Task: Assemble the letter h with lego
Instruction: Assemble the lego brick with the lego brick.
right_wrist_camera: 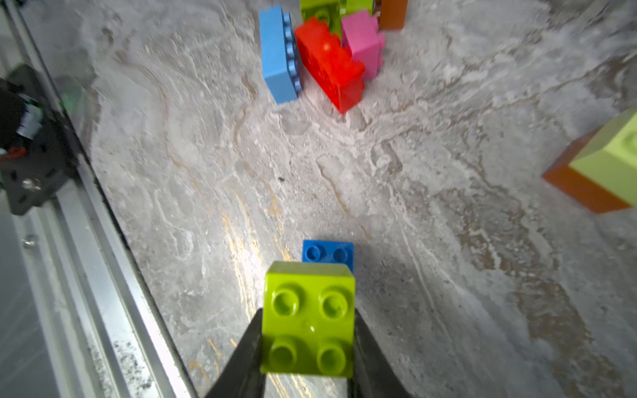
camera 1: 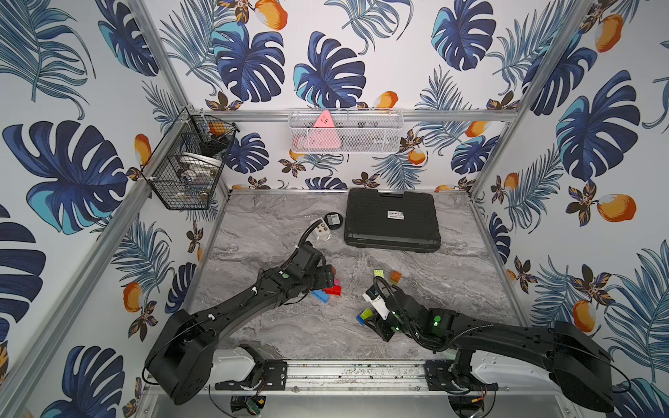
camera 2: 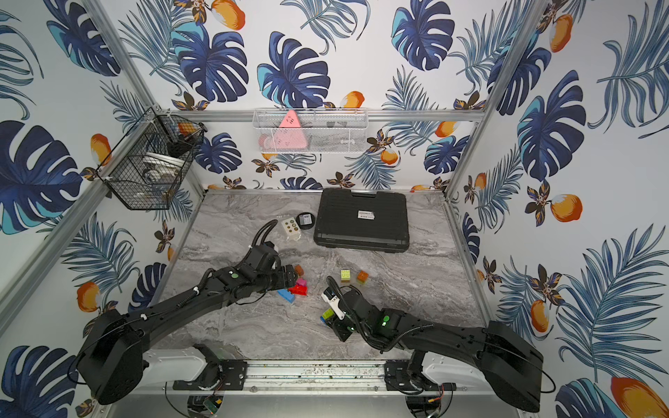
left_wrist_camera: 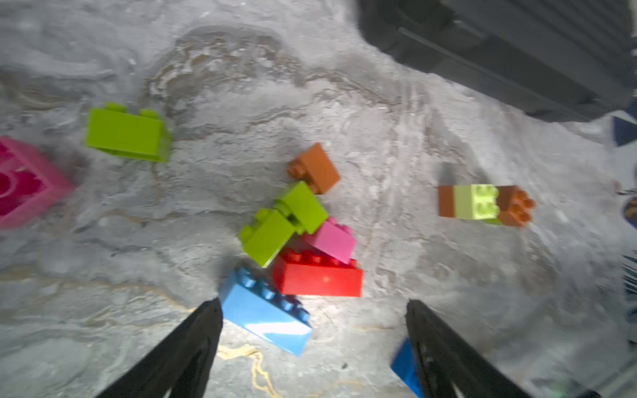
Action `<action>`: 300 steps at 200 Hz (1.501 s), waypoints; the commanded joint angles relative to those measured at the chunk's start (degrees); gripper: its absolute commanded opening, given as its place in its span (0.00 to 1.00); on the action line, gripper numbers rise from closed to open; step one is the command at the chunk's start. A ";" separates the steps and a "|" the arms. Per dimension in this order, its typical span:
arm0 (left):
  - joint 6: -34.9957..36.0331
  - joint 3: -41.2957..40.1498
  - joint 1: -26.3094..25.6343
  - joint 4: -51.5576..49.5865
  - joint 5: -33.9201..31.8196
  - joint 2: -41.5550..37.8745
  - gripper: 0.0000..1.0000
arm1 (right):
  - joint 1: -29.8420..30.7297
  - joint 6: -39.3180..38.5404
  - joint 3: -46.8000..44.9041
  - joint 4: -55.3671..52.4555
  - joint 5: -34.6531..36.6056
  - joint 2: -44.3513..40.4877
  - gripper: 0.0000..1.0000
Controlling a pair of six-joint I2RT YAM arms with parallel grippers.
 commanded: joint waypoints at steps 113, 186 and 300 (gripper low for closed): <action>1.83 -1.49 0.24 1.45 -5.32 3.43 0.91 | 2.40 -0.96 3.57 0.90 6.15 9.11 0.36; 1.75 -1.58 0.24 1.62 -4.88 4.21 0.91 | 2.40 -0.17 4.94 -0.17 4.92 11.78 0.38; 1.81 -1.67 0.24 1.84 -4.53 4.59 0.91 | 2.40 1.54 4.70 -1.17 5.72 10.75 0.42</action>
